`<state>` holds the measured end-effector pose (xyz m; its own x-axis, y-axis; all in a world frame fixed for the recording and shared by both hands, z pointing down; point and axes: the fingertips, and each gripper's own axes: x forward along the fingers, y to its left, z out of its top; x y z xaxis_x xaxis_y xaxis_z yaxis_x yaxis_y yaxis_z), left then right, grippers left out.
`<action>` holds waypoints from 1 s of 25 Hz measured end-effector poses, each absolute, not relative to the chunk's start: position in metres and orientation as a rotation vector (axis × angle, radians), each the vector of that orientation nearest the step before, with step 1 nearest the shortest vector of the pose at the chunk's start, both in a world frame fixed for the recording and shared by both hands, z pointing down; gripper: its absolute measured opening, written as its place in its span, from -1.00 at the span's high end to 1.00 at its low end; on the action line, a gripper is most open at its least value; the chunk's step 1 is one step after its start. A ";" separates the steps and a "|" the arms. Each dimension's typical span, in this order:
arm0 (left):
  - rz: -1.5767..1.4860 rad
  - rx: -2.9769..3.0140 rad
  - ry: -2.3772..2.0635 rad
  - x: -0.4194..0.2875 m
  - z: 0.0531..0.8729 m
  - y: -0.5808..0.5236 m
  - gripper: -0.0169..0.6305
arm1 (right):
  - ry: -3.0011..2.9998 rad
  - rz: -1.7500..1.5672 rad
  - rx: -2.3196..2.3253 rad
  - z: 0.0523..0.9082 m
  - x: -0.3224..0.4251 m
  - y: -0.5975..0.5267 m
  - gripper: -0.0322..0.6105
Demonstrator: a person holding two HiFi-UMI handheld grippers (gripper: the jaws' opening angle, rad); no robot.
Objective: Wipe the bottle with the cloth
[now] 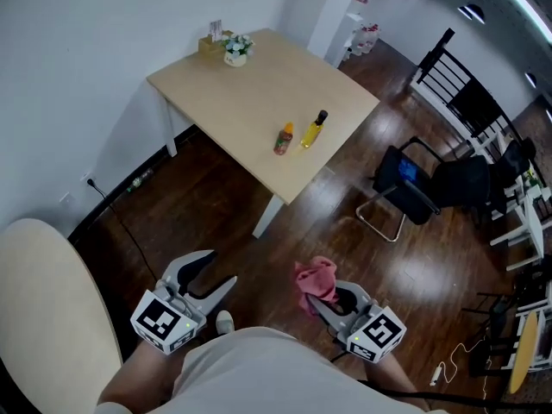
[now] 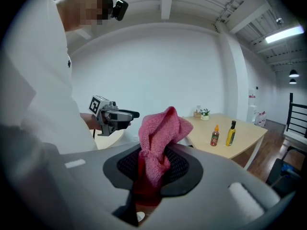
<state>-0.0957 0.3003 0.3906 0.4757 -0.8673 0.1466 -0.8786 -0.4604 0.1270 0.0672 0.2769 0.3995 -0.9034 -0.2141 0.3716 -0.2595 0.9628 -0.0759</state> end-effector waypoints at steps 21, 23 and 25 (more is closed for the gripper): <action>0.093 2.695 -1.389 0.084 0.345 0.330 0.25 | -2.826 0.199 0.556 0.384 0.232 0.331 0.62; 0.082 2.701 -1.396 0.092 0.341 0.336 0.25 | -2.827 0.187 0.546 0.383 0.240 0.334 0.62; 0.055 2.700 -1.405 0.098 0.338 0.343 0.25 | -2.831 0.168 0.538 0.382 0.245 0.336 0.62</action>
<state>0.0983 0.3425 0.3384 0.5741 -0.8152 0.0768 -0.8187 -0.5700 0.0698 0.2447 0.3363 0.3819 -0.8992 -0.3451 0.2692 -0.3746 0.9249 -0.0655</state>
